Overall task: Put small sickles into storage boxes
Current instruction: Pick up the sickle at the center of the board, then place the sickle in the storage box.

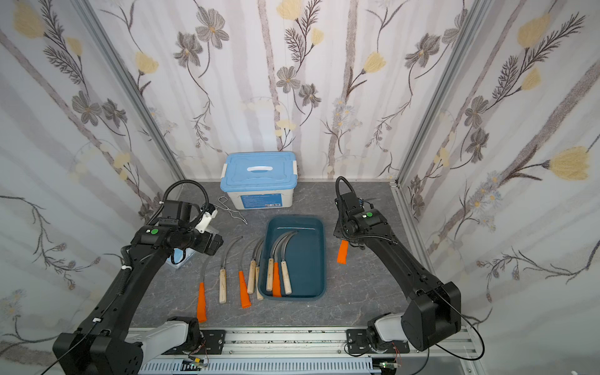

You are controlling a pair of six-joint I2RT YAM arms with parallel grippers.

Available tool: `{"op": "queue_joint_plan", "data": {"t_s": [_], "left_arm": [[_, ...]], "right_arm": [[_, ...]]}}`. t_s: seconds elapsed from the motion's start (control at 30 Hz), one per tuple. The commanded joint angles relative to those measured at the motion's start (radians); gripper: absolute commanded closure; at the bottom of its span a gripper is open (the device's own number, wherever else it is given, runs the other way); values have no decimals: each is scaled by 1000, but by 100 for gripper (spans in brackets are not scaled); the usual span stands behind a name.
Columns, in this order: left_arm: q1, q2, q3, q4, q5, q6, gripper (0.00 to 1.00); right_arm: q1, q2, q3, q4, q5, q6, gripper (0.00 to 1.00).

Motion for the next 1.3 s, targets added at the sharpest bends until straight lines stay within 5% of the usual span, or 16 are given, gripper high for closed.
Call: {"op": "queue_joint_plan", "data": {"t_s": [0.0, 0.67, 1.27], "left_arm": [[0, -4, 3, 13, 9, -2, 0], [0, -22, 6, 1, -6, 0, 0], [0, -53, -7, -18, -14, 0, 0]], "right_arm": [[18, 11, 39, -5, -6, 2, 79], [261, 227, 229, -8, -36, 9, 80], [395, 338, 244, 38, -104, 26, 80]]}}
